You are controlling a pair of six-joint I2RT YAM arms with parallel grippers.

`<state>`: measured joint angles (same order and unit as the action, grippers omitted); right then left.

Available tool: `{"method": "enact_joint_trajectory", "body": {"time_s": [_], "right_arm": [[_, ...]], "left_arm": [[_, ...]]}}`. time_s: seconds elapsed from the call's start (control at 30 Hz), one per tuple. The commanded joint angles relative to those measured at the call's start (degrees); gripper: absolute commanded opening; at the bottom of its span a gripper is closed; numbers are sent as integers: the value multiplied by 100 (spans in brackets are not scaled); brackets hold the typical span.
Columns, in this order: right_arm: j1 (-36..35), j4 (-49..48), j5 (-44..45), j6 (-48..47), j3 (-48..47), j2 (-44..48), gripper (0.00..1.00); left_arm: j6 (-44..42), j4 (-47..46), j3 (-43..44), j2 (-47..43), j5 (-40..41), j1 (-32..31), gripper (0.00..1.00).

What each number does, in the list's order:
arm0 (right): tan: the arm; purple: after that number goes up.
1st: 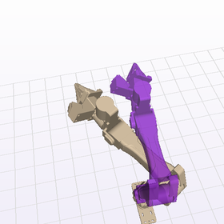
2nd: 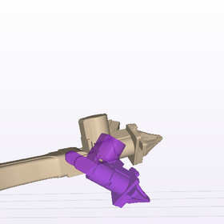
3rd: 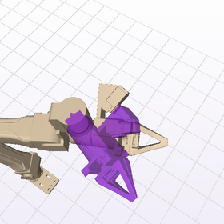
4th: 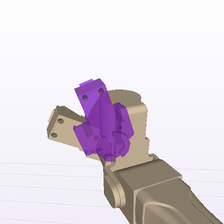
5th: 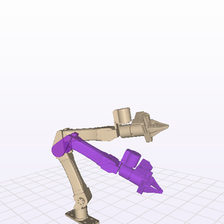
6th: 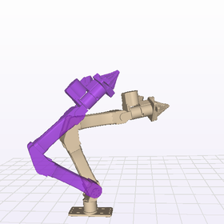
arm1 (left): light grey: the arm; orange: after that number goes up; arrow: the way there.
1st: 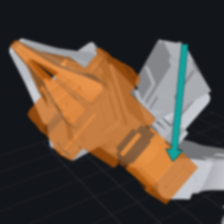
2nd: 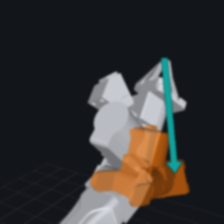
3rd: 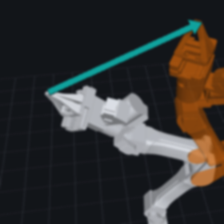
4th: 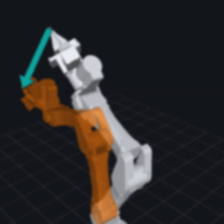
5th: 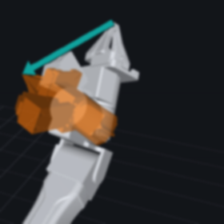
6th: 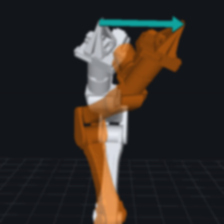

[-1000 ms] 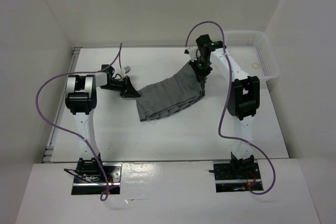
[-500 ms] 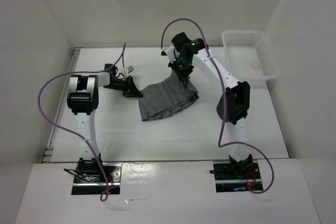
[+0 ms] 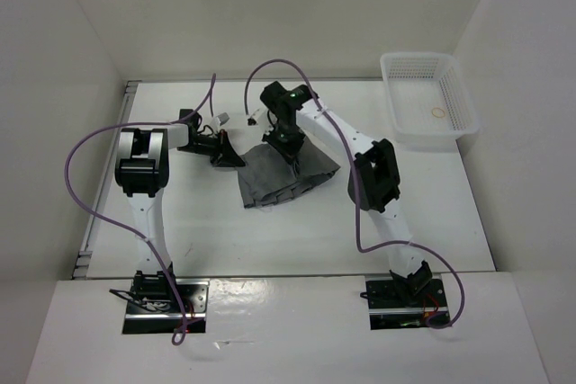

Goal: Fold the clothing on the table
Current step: Fold the skirt

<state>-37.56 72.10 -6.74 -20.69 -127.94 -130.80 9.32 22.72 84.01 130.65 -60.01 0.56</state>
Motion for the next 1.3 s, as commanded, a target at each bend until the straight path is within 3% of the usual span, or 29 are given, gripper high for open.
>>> {"method": "enact_joint_trajectory", "body": {"time_s": [0.0,0.53,1.27], "right_arm": [[-137,147,103,91,-231,-155,4],[-849,208,50,38,-416,-490,4],[-849,208,156,478,-1189,-991,6]], "left_arm": [[-264,-66,-139,-4,824,-65,0],[-264,-13,-139,-4,824,-65,0],[-317,39,-192,-57,824,-65,0]]}}
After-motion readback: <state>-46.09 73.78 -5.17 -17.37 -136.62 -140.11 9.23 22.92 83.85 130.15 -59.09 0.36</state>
